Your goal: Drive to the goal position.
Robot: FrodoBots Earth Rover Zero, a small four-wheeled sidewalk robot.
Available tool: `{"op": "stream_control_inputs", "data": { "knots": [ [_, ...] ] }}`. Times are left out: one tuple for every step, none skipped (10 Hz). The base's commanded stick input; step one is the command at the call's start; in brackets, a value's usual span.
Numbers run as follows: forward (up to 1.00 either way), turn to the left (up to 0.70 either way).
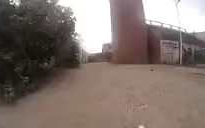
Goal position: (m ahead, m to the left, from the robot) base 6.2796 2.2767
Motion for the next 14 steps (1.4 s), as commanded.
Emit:
{"op": "stream_control_inputs", "data": {
  "knots": [
    [1.0,-0.18],
    [1.0,0.0],
    [1.0,0.0],
    [1.0,0.0],
    [1.0,0.0],
    [1.0,0.0],
    [1.0,0.0],
    [1.0,0.0],
    [1.0,0.0],
    [1.0,0.0],
    [1.0,0.0],
    [1.0,0.0],
    [1.0,0.0],
    [1.0,0.0]
  ]
}}
